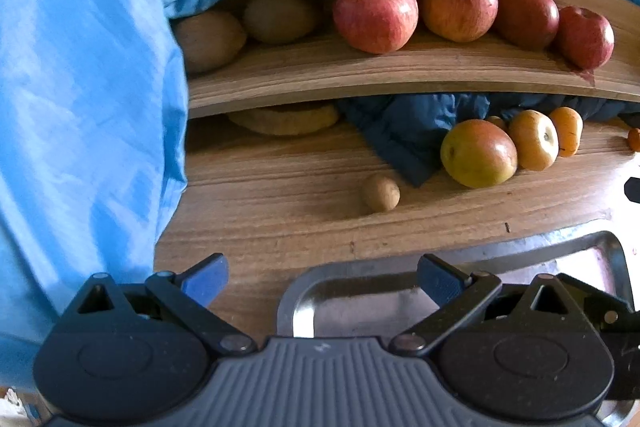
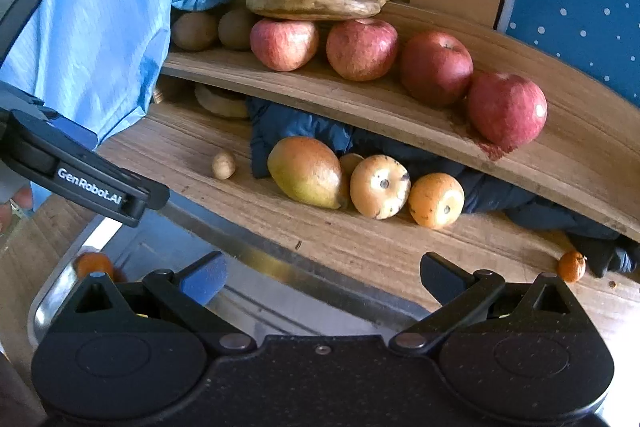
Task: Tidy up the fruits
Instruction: 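Move both open grippers from the tray toward the fruit under the shelf, then close the left gripper on a kiwi while the right gripper grasps the mango, then carry the kiwi with the left gripper while the right gripper carries the mango over the tray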
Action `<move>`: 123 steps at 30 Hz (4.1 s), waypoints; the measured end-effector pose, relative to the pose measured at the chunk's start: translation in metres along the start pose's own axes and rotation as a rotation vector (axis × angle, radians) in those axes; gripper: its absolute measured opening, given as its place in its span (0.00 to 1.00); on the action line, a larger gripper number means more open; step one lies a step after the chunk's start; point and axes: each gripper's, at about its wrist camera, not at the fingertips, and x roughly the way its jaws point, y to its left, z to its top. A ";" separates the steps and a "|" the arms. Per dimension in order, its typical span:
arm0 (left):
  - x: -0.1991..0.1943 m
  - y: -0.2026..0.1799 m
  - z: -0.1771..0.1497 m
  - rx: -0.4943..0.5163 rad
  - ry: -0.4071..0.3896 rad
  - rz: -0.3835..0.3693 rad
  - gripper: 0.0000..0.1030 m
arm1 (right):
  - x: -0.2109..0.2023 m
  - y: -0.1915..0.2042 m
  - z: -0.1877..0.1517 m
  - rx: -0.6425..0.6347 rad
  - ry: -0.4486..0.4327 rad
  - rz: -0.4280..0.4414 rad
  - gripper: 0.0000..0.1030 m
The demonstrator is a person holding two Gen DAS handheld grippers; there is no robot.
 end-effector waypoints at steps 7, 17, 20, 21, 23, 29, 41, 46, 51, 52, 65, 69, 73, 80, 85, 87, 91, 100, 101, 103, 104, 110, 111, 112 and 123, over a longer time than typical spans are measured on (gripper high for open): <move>0.022 -0.008 0.018 0.034 -0.003 -0.030 0.99 | 0.010 0.005 0.006 -0.034 0.018 -0.046 0.99; 0.045 -0.012 0.032 0.083 -0.019 -0.078 0.99 | 0.023 0.004 0.011 -0.057 0.020 -0.109 0.99; 0.051 -0.012 0.032 0.086 -0.012 -0.090 0.99 | 0.030 0.006 0.016 -0.101 0.006 -0.125 0.99; 0.051 -0.012 0.032 0.084 -0.013 -0.093 0.99 | 0.032 0.006 0.019 -0.115 0.004 -0.126 0.99; 0.054 -0.013 0.031 0.081 -0.012 -0.099 0.99 | 0.037 0.009 0.022 -0.161 0.001 -0.135 0.99; 0.061 -0.012 0.030 0.065 -0.012 -0.119 0.99 | 0.048 0.022 0.028 -0.300 -0.011 -0.119 0.98; 0.060 -0.014 0.036 0.056 -0.027 -0.145 0.87 | 0.066 0.030 0.036 -0.378 -0.010 -0.125 0.86; 0.061 -0.016 0.039 0.055 -0.030 -0.152 0.80 | 0.071 0.031 0.038 -0.399 -0.006 -0.119 0.83; 0.061 -0.016 0.040 0.057 -0.029 -0.174 0.74 | 0.074 0.035 0.040 -0.414 -0.007 -0.109 0.81; 0.061 -0.017 0.040 0.056 -0.029 -0.178 0.72 | 0.075 0.035 0.041 -0.417 -0.008 -0.108 0.80; 0.058 -0.017 0.038 0.032 -0.032 -0.220 0.44 | 0.083 0.039 0.046 -0.461 -0.011 -0.098 0.68; 0.061 -0.014 0.036 0.020 -0.037 -0.221 0.38 | 0.084 0.041 0.044 -0.468 -0.007 -0.084 0.59; 0.063 -0.012 0.035 0.013 -0.039 -0.215 0.30 | 0.089 0.044 0.043 -0.475 0.000 -0.076 0.54; 0.062 -0.011 0.035 0.008 -0.042 -0.203 0.28 | 0.090 0.045 0.044 -0.468 -0.002 -0.076 0.54; 0.058 -0.011 0.034 0.003 -0.051 -0.199 0.28 | 0.089 0.044 0.040 -0.467 -0.011 -0.075 0.53; 0.058 -0.010 0.033 0.001 -0.053 -0.198 0.28 | 0.087 0.044 0.039 -0.464 -0.014 -0.074 0.53; 0.055 -0.009 0.029 -0.004 -0.060 -0.197 0.28 | 0.082 0.045 0.036 -0.458 -0.023 -0.074 0.53; 0.043 -0.010 0.026 -0.002 -0.086 -0.200 0.28 | 0.066 0.050 0.037 -0.441 -0.049 -0.086 0.53; 0.037 -0.009 0.026 0.000 -0.088 -0.202 0.28 | 0.063 0.050 0.036 -0.439 -0.049 -0.087 0.53; 0.033 -0.010 0.024 0.003 -0.094 -0.205 0.28 | 0.059 0.051 0.036 -0.435 -0.049 -0.089 0.53; 0.031 -0.010 0.023 0.004 -0.097 -0.207 0.28 | 0.057 0.051 0.036 -0.433 -0.049 -0.090 0.53; 0.020 -0.015 0.017 0.018 -0.108 -0.220 0.28 | 0.038 0.052 0.032 -0.409 -0.055 -0.103 0.53; 0.018 -0.017 0.015 0.020 -0.109 -0.222 0.28 | 0.036 0.052 0.031 -0.403 -0.056 -0.104 0.53; 0.016 -0.018 0.012 0.022 -0.111 -0.224 0.28 | 0.032 0.052 0.030 -0.399 -0.058 -0.106 0.53; 0.005 -0.032 -0.007 0.004 -0.112 -0.219 0.28 | 0.003 0.051 0.015 -0.377 -0.068 -0.119 0.53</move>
